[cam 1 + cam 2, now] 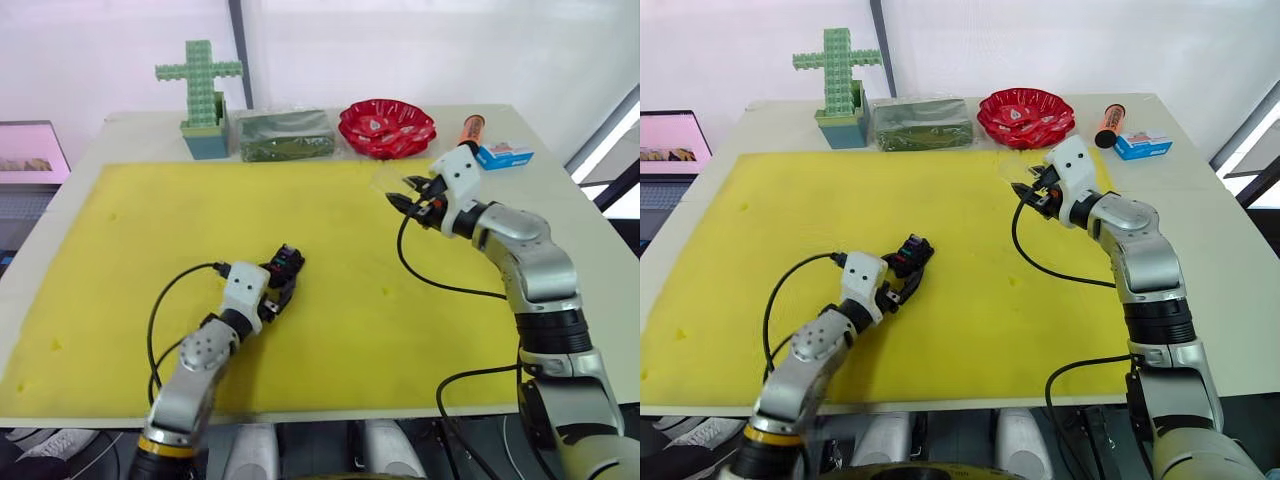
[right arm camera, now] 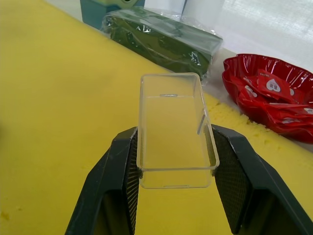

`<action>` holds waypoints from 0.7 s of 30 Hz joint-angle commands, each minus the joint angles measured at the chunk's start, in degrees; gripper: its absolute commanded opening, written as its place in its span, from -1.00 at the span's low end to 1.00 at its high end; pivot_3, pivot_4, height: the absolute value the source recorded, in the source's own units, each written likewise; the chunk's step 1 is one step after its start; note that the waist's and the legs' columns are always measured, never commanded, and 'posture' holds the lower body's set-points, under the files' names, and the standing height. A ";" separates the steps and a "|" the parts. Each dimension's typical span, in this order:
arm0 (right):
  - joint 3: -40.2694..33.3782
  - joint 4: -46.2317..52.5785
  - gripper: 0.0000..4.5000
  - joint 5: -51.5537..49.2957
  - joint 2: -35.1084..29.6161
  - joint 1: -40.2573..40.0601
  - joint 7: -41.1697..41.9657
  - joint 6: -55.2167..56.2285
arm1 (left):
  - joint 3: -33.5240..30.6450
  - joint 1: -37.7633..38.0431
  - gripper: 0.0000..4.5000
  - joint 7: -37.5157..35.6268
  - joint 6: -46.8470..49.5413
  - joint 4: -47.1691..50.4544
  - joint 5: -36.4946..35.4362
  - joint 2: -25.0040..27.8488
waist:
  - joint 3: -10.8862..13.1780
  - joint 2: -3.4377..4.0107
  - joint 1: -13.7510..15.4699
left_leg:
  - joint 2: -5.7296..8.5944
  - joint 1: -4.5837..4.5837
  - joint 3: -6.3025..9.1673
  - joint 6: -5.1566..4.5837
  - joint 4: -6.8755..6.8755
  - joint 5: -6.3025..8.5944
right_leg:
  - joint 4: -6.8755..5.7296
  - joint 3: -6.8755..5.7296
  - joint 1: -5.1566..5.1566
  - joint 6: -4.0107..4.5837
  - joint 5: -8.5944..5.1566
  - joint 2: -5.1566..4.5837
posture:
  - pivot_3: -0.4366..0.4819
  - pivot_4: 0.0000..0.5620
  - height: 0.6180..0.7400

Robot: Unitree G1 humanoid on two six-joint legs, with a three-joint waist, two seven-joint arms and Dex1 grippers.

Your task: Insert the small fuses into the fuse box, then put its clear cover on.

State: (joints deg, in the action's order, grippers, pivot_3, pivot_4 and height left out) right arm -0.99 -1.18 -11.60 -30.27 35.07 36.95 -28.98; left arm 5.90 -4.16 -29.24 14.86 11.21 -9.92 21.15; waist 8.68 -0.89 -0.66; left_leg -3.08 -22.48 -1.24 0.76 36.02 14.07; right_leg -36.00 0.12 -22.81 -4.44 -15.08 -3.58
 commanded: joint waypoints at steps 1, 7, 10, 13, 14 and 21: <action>-1.13 1.24 -0.20 -0.92 0.07 1.62 0.45 2.08 | -0.29 -3.91 0.25 -17.81 -4.61 -4.36 -7.08 5.21 | 0.01 0.01 -0.12 | 0.00 -0.02 -0.02 0.00 0.00 0.00 | 0.00 0.00 -0.03 0.00 0.00 -0.01 | -0.05 -0.47 1.00; 0.48 2.47 -0.20 -1.95 -1.41 1.37 5.27 2.27 | 4.36 -15.00 0.25 -39.60 -9.86 -15.54 -9.42 9.60 | 0.03 0.02 0.20 | 0.01 -0.27 -0.07 0.00 0.01 0.00 | 0.05 0.00 -0.20 0.00 0.00 -0.03 | -0.05 -0.47 1.00; 0.71 4.51 -0.20 -3.41 -2.04 0.87 8.16 1.51 | 5.52 -19.61 0.25 -42.65 -14.19 -22.57 -7.19 8.23 | 0.03 0.01 0.12 | 0.02 -0.32 -0.07 0.00 0.09 0.00 | 0.06 0.00 -0.19 -0.01 0.00 -0.03 | -0.05 -0.47 1.00; 1.06 7.97 -0.20 -4.96 -2.96 -0.52 10.49 0.06 | 6.30 -23.09 0.25 -44.55 -19.88 -30.02 -4.54 7.07 | 0.03 0.01 0.07 | 0.02 -0.37 -0.05 0.00 0.07 0.00 | 0.04 0.00 -0.26 -0.08 0.03 -0.01 | -0.05 -0.47 1.00; 1.13 8.85 -0.20 -5.26 -3.20 -0.96 10.71 -0.33 | 6.10 -23.56 0.25 -44.82 -20.63 -31.32 -4.57 6.69 | 0.03 0.01 0.00 | 0.02 -0.38 -0.05 0.00 0.06 0.00 | 0.03 0.00 -0.28 -0.21 0.10 0.00 | -0.05 -0.47 1.00; 0.90 12.81 -0.20 -6.03 -3.63 -2.96 10.02 -2.52 | 4.25 -20.99 0.99 -42.67 -20.46 -30.14 -5.89 4.98 | 0.03 0.00 0.01 | 0.00 -0.39 -0.04 -0.01 0.05 0.00 | -0.01 0.00 -0.32 -0.28 0.11 0.01 | -0.05 -0.47 1.00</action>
State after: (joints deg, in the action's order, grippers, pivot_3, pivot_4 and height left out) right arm 1.13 9.03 -16.70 -33.13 31.90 47.43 -31.74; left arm 11.33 -26.43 -72.73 -5.53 -20.94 -14.60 26.50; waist 8.71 -0.89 -0.65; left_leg -3.07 -22.87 -1.28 0.75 36.07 14.07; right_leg -36.01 0.12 -23.14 -4.71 -14.97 -3.58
